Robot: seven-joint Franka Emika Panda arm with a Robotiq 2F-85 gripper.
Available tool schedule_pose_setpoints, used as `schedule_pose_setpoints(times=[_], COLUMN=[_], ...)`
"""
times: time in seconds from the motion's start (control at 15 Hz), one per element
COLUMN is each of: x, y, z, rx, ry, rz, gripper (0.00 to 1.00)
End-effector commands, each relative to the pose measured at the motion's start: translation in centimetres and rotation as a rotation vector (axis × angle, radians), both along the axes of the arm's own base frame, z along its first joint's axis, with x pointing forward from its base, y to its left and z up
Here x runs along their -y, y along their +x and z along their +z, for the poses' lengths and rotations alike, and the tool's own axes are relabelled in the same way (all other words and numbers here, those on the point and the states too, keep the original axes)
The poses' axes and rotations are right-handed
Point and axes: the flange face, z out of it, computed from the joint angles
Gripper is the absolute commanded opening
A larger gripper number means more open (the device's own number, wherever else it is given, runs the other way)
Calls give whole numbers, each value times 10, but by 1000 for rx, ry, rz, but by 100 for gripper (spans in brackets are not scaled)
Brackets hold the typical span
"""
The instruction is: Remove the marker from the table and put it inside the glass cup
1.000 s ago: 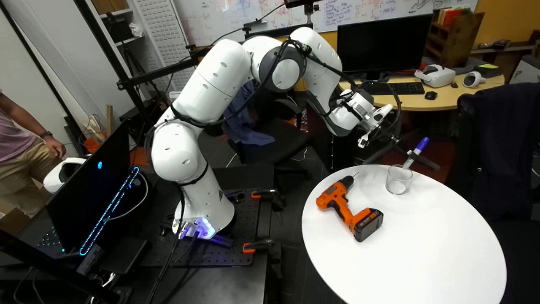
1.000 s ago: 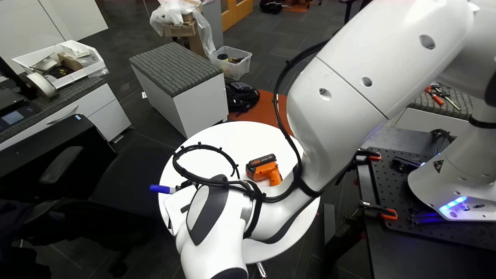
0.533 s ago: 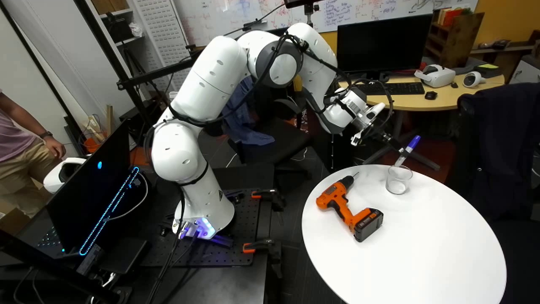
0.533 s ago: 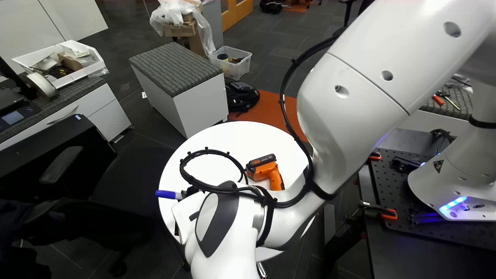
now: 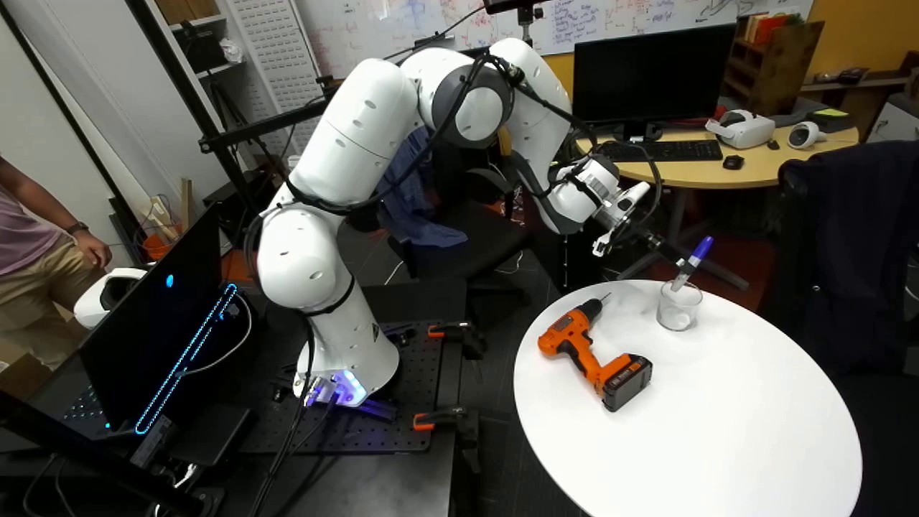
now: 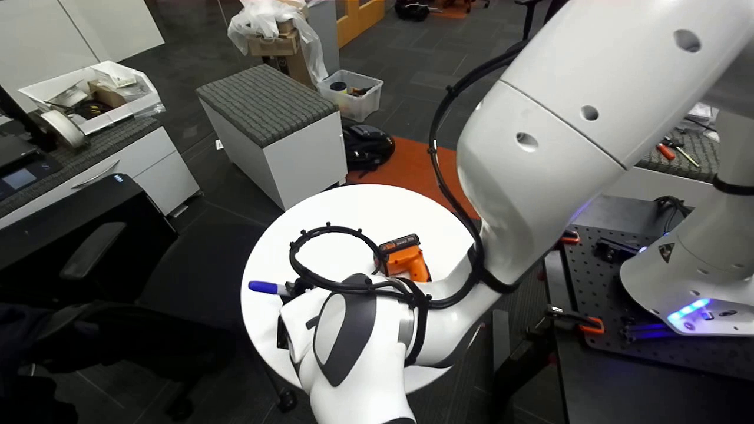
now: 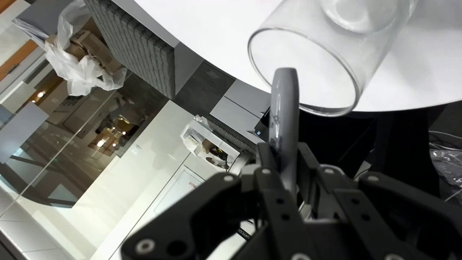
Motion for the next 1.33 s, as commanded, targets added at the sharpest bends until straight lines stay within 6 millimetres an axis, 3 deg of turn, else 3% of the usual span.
schedule_pose_setpoints(times=[0.0, 0.47, 1.27], x=[13, 29, 23], y=[-2, 8, 7], z=[9, 5, -2], rx=[37, 47, 39], ry=[-9, 8, 86], rz=[2, 18, 61], gripper=[5, 5, 5])
